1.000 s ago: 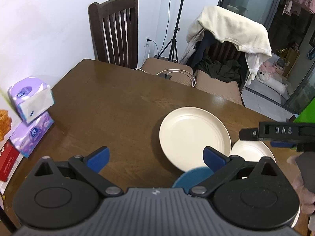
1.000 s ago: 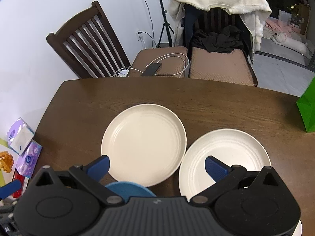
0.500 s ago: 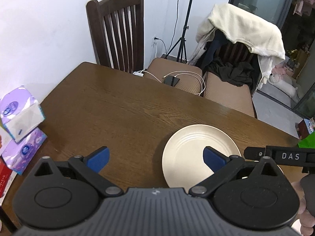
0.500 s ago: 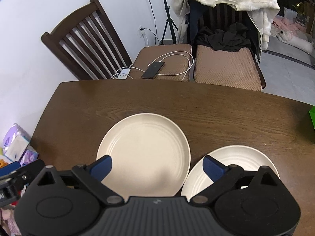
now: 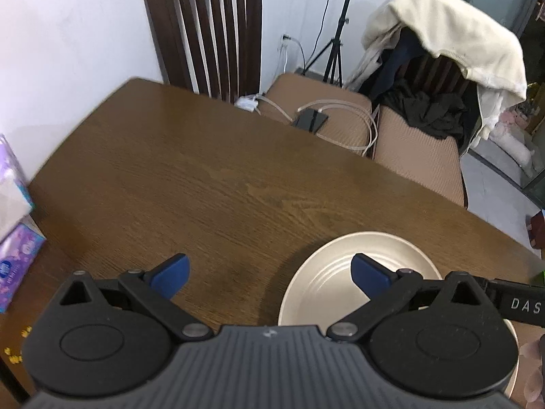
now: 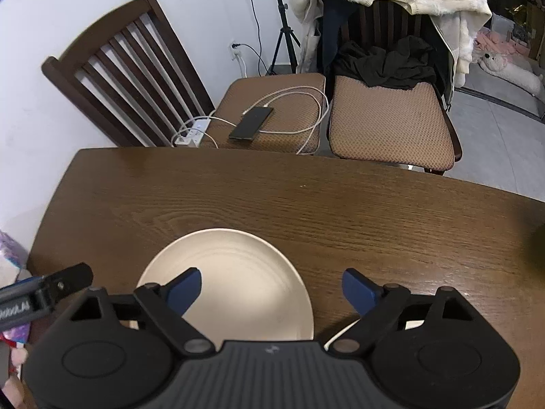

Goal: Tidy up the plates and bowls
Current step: 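Reach both open tools past the blue bowl toward two cream plates, then close the right tool on a cream plate rim while the left tool closes on another plate rim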

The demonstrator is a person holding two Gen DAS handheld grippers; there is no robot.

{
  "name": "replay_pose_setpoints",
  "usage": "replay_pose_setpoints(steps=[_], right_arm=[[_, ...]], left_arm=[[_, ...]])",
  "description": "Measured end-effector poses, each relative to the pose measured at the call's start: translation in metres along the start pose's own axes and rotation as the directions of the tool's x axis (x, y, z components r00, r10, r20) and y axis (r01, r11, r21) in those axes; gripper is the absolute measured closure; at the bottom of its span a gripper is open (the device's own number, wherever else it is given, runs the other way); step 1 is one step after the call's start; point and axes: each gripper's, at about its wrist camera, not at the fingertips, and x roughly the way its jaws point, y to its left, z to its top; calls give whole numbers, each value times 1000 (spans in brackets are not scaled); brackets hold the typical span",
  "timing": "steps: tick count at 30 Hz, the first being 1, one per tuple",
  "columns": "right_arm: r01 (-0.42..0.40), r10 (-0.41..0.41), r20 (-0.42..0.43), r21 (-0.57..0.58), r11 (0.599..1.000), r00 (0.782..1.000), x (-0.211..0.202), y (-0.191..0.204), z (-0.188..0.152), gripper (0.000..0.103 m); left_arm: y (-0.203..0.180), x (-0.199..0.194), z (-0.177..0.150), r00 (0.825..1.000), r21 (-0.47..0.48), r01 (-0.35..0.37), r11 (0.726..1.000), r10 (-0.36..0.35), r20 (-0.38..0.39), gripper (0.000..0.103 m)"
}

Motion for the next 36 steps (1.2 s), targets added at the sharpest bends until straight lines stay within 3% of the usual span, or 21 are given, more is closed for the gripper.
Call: replay_pose_setpoints(steps=[4,7,11,15,19,22,25,36], right_arm=[[-3,3,-24,0,1000,1000,17,-5,-2,24],[-14,14,-25,-3,1000,1000,24,-9,-7,27],[-10,10,-53,-13,1000,999,36,-16,-15,43],[-11,10,-70,-16,1000,998,44,-19,-21,52],[-14,12,-83,-16,1000,996,48,-24,-27,68],[-26,25,-90,-8,1000,996,49,-27,-30,83],[-20,19,-93,-11,1000,995,51,-30,-34,92],[-16,15,-50,-7,1000,999,50,-28,-40,97]], left_arm=[[1,19,-8,999,8,-3,1000,3,-35,5],[4,33,-16,997,13,22,1000,-21,-81,26],[5,46,-26,992,26,34,999,-30,-122,43],[5,54,-32,987,38,52,998,-46,-152,55],[4,58,-35,984,45,64,997,-56,-170,76],[6,58,-37,984,46,68,997,-59,-168,83],[6,58,-38,982,44,93,995,-85,-166,93],[-4,57,-37,989,74,61,995,-50,-139,95]])
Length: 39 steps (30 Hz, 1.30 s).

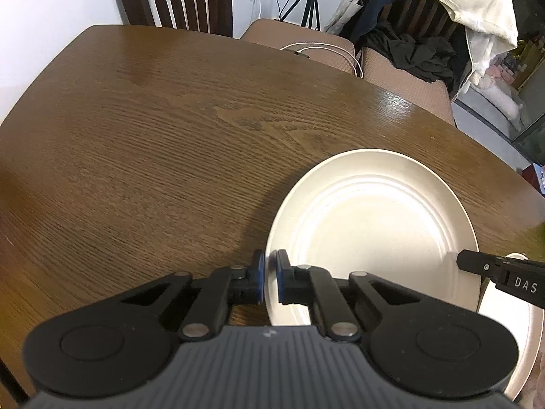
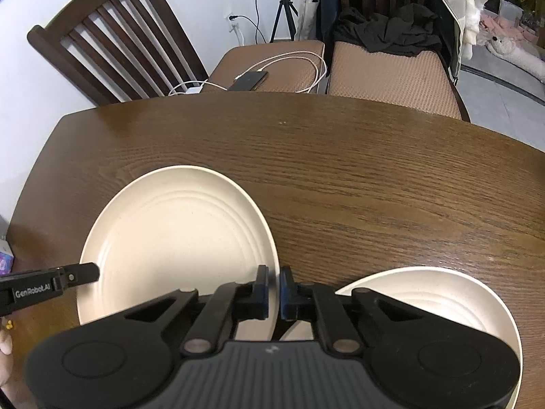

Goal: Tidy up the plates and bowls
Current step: 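Close the right tool on a cream plate rim while the left tool closes on another plate rim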

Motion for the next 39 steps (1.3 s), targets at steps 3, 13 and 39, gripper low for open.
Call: replay_pose_setpoints(steps=[3,13,39], right_arm=[[6,-6,5,0,1000,1000,-1,1,-2,97],[12,-12,50,9,1000,999,-12,10,9,97],[9,-14,169,28,1000,986,-72,27,35,97]], left_arm=[[0,-1,2,1000,-3,-6,1000,6,9,95],[-1,-12,16,998,0,-29,1000,29,51,95],[-13,-84,30,981,-11,-47,999,48,185,95]])
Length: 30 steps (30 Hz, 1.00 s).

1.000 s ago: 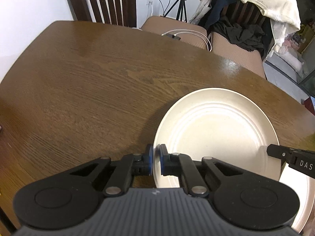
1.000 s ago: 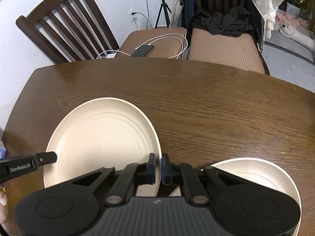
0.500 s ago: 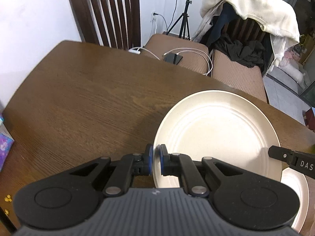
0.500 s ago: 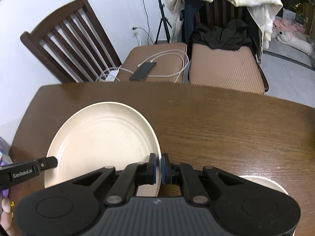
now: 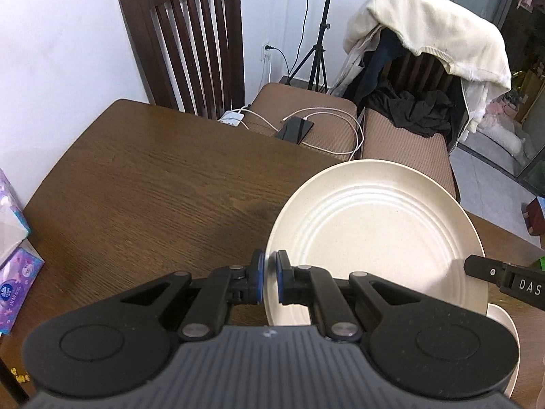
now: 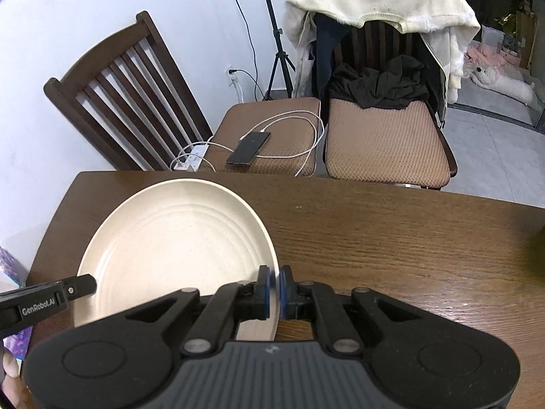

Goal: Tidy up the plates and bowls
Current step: 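Close the right tool on a cream plate rim while the left tool closes on another plate rim, then lift both held cream plates and carry them toward the set-aside plates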

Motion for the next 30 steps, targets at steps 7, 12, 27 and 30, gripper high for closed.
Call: replay_pose_setpoints(steps=[7,12,27,30], right_arm=[[2,-2,15,2,1000,1000,-17,0,-1,97],[2,-2,20,4,1000,1000,-29,1,-3,97],[-3,2,24,22,1000,1000,-66,5,-25,97],[-3,3,25,20,1000,1000,-73,8,-31,97]], left_arm=[[-2,-22,-3,1000,5,5,1000,-5,11,95],[-3,-34,-3,1000,9,8,1000,-9,18,95],[0,-69,-23,1000,28,13,1000,-14,23,95],[2,-74,-30,1000,31,14,999,-15,21,95]])
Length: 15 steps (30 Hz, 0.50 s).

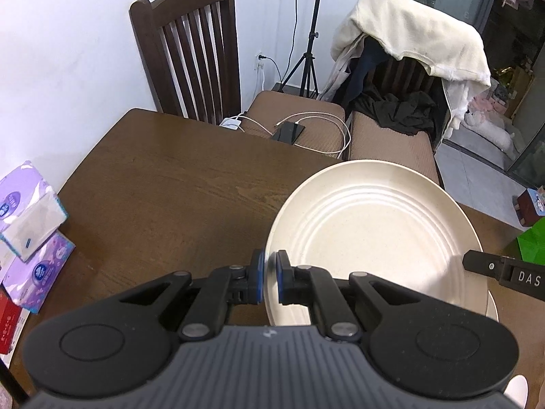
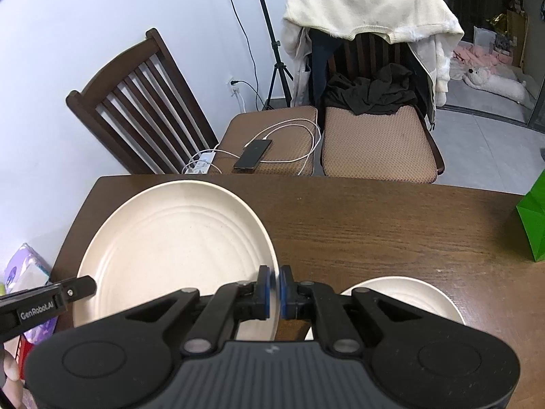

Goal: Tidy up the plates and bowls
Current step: 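Lift both held cream plates and carry them toward the set-aside plates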

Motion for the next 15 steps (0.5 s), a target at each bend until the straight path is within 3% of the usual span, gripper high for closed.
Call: replay_pose_setpoints(steps=[15], right_arm=[[9,-9,1,-16,1000,1000,-33,8,-30,97]], left_arm=[[9,-34,-26,1000,9,11,1000,-12,22,95]])
